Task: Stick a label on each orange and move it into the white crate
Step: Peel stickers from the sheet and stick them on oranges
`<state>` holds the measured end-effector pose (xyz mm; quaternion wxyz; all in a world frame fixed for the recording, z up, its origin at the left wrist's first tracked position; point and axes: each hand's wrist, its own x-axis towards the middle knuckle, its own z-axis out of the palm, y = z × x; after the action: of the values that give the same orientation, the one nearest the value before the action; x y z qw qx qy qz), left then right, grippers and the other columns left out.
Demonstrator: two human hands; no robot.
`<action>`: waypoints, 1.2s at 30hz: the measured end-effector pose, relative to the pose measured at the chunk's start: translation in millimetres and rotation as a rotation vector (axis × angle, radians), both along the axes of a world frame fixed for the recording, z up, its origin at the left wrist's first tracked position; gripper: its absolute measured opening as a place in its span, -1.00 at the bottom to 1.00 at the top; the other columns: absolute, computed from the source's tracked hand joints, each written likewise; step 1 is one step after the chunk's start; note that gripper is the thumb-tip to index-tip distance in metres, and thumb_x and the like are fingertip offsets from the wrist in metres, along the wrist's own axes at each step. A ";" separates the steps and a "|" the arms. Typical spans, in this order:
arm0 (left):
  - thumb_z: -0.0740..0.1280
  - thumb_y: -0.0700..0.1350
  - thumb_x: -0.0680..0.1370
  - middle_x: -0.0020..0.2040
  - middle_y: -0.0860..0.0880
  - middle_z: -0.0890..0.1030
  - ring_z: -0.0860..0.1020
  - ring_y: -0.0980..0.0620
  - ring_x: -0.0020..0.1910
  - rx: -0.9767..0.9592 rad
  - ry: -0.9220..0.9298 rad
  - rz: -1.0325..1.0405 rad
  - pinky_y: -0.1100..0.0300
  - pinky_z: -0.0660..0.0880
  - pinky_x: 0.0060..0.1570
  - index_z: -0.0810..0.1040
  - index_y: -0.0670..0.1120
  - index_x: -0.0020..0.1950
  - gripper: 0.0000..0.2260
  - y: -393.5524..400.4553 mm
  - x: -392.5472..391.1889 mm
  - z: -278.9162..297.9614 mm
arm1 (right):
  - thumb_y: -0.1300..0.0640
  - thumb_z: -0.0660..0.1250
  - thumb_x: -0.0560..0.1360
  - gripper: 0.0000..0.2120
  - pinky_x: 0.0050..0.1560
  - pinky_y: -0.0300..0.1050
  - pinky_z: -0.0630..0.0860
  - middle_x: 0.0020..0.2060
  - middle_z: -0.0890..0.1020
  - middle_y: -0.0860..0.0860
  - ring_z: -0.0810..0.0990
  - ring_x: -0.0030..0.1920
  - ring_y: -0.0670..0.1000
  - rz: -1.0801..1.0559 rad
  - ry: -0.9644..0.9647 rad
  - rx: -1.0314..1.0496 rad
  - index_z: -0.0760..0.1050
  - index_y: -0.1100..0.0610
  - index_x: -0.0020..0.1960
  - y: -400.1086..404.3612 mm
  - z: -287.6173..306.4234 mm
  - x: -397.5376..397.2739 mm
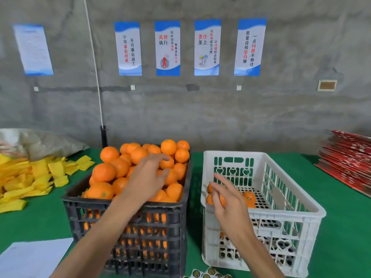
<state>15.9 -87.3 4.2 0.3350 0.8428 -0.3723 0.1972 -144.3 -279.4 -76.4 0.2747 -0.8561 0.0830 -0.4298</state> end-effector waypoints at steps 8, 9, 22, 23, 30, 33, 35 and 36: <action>0.47 0.09 0.59 0.53 -0.25 0.31 0.46 -0.31 0.42 0.425 0.248 0.235 -0.14 0.44 0.40 0.19 0.06 0.67 -0.27 5.2 79.9 -2.6 | 0.26 0.31 0.64 -0.73 0.44 -0.31 0.34 0.43 0.48 -0.10 0.44 0.42 -0.14 0.079 -0.009 0.013 0.63 0.14 0.30 32.3 -7.0 7.9; 0.48 0.10 0.58 0.53 -0.25 0.30 0.48 -0.31 0.39 0.424 0.232 0.254 -0.13 0.46 0.37 0.20 0.06 0.67 -0.26 1.5 84.6 -3.3 | 0.26 0.32 0.64 -0.73 0.42 -0.38 0.30 0.43 0.49 -0.11 0.43 0.42 -0.16 0.077 -0.008 0.016 0.63 0.14 0.30 33.2 -7.8 7.2; 0.65 0.07 0.40 0.10 0.00 0.51 0.49 0.15 -0.22 -0.407 0.126 -0.232 0.32 0.49 -0.11 0.57 0.19 0.36 -0.44 0.6 -32.8 7.0 | -0.08 0.41 0.59 -0.40 0.31 -0.27 0.48 0.42 0.44 -0.19 0.48 0.35 -0.22 0.163 -0.104 0.148 0.30 -0.05 0.57 46.1 5.7 -4.1; 0.64 0.09 0.39 0.12 0.01 0.54 0.51 0.17 -0.24 -0.459 0.202 -0.326 0.34 0.50 -0.15 0.58 0.21 0.35 -0.44 1.9 -55.9 0.0 | -0.15 0.42 0.55 -0.29 0.27 -0.39 0.44 0.46 0.40 -0.19 0.44 0.37 -0.27 0.153 -0.111 0.129 0.22 -0.06 0.60 50.2 7.5 -7.3; 0.59 0.09 0.38 0.18 0.09 0.68 0.65 0.09 -0.20 -0.558 0.661 -0.527 0.27 0.59 -0.11 0.58 0.17 0.38 -0.43 3.9 -137.4 -85.1 | -0.17 0.45 0.47 -0.21 0.20 -0.21 0.54 0.48 0.45 -0.02 0.50 0.36 -0.09 0.036 -0.183 -0.007 0.24 0.03 0.59 63.8 -35.1 -48.3; 0.63 0.01 0.46 0.23 0.02 0.68 0.74 0.01 -0.04 -0.431 0.824 -0.520 0.19 0.65 -0.03 0.52 0.13 0.43 -0.42 4.8 -139.7 -135.7 | -0.06 0.48 0.50 -0.18 0.30 -0.06 0.55 0.56 0.33 -0.10 0.42 0.45 -0.08 0.114 0.135 0.071 0.09 -0.17 0.61 60.3 -76.8 -66.7; 0.62 -0.02 0.45 0.23 0.00 0.68 0.74 -0.03 0.06 -0.376 0.895 -0.478 0.16 0.67 0.00 0.51 0.12 0.42 -0.43 7.1 -138.7 -170.8 | -0.03 0.47 0.54 -0.17 0.39 -0.07 0.47 0.59 0.24 -0.16 0.36 0.49 -0.10 0.173 0.339 0.114 0.03 -0.17 0.63 56.6 -107.0 -74.6; 0.62 0.00 0.45 0.23 0.00 0.68 0.73 -0.02 0.07 -0.346 0.907 -0.442 0.15 0.67 0.01 0.51 0.13 0.40 -0.43 8.6 -137.9 -187.1 | -0.07 0.44 0.56 -0.18 0.43 -0.07 0.44 0.59 0.23 -0.17 0.34 0.50 -0.11 0.187 0.409 0.129 0.01 -0.15 0.65 55.3 -120.3 -77.2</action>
<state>-121.9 -78.7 -182.9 0.6298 0.6773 -0.3209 -0.2039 -221.4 -224.0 -196.7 0.3449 -0.9101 0.0844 -0.2137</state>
